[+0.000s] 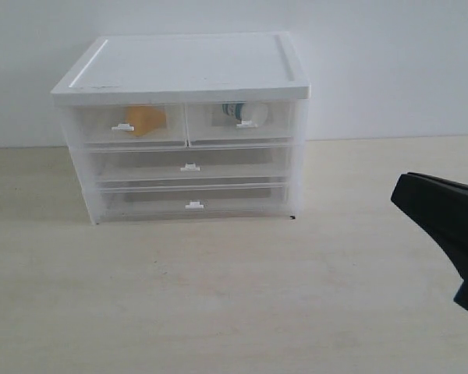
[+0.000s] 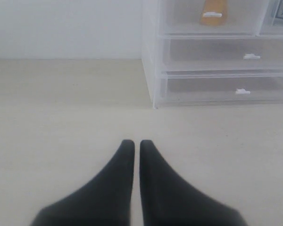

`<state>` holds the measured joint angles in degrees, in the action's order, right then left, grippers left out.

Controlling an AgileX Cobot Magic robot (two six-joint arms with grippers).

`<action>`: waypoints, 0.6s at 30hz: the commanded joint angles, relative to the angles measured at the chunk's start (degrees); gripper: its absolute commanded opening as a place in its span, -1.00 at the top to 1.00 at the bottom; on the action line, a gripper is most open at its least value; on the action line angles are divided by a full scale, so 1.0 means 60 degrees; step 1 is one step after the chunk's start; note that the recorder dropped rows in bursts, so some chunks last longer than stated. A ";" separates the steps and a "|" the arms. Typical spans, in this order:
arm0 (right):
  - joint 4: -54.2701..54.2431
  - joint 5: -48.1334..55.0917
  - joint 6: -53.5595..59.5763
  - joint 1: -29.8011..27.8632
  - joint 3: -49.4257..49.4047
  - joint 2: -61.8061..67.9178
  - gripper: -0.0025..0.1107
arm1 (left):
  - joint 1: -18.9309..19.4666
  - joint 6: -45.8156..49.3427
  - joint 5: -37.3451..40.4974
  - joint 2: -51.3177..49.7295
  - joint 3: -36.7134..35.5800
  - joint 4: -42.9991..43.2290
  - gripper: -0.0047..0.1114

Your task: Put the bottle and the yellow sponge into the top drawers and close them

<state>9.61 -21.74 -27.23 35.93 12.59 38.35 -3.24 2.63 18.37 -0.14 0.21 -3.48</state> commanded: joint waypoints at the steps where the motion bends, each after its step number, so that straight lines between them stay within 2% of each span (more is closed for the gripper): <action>1: -0.0001 0.0022 0.0226 0.0011 -0.0001 -0.0072 0.96 | 0.0030 -0.0012 0.0012 0.0023 -0.0034 0.0014 0.85; 7: -0.0001 0.0068 0.1835 0.0011 -0.0001 -0.0072 0.96 | 0.0030 -0.0012 0.0012 0.0023 -0.0034 0.0014 0.85; 12: -0.0024 0.1032 0.2843 -0.0050 -0.0001 -0.0134 0.96 | 0.0030 -0.0012 0.0012 0.0023 -0.0034 0.0014 0.85; 18: -0.0097 0.3338 0.2099 -0.1457 -0.0001 -0.1853 0.96 | 0.0030 -0.0012 0.0012 0.0023 -0.0034 0.0014 0.85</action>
<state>9.39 -6.98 -13.17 30.51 12.59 32.25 -3.24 2.63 18.37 -0.14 0.21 -3.48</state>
